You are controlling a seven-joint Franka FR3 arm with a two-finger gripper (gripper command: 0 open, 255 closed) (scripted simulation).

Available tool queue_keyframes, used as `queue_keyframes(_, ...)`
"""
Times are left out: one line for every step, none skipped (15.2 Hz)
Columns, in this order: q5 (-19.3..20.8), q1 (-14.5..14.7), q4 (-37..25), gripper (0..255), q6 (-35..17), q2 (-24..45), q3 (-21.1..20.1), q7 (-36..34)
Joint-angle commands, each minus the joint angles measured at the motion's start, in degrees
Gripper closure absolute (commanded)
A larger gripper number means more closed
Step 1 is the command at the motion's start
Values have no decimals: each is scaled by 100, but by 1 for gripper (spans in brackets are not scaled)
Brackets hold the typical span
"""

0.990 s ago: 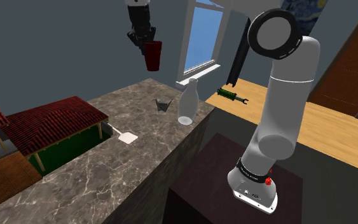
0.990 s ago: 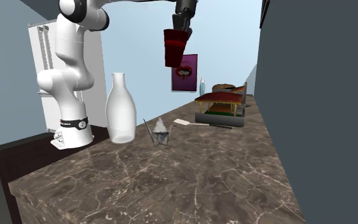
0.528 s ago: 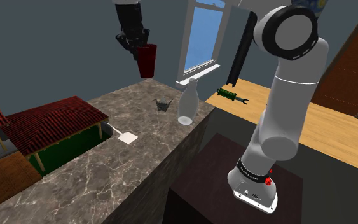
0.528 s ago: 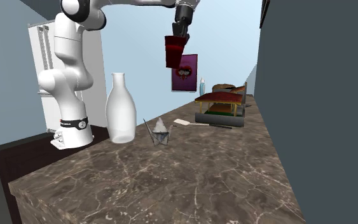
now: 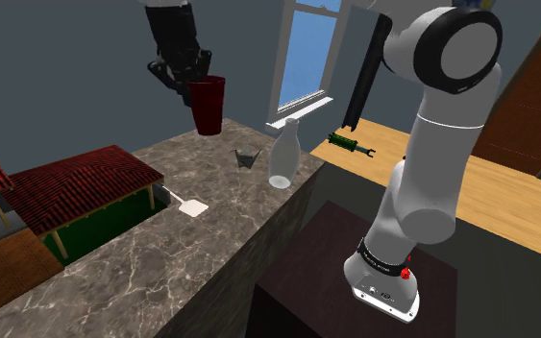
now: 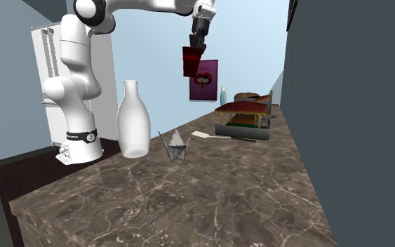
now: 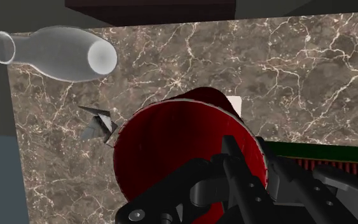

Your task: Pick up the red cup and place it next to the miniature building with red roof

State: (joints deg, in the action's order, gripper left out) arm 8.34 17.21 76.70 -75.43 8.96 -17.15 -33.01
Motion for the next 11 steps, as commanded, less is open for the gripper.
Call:
queue_keyframes(-19,153,-59,255,62,28,-106,-267)
queue_keyframes(-23,238,-106,255,90,65,-164,-408)
queue_keyframes(-25,327,-163,255,120,109,-220,-549)
queue_keyframes(-23,417,-228,255,151,160,-277,-691)
queue_keyframes(-19,509,-304,255,186,218,-333,-834)
queue_keyframes(-12,604,-389,255,223,284,-390,-977)
queue_keyframes(-1,703,-485,255,262,358,-444,-1121)
queue_keyframes(14,807,-592,255,305,439,-496,-1264)
queue_keyframes(32,913,-710,255,352,530,-548,-1408)
queue_keyframes(56,1023,-842,255,402,629,-600,-1553)
queue_keyframes(83,1140,-987,255,458,737,-647,-1696)
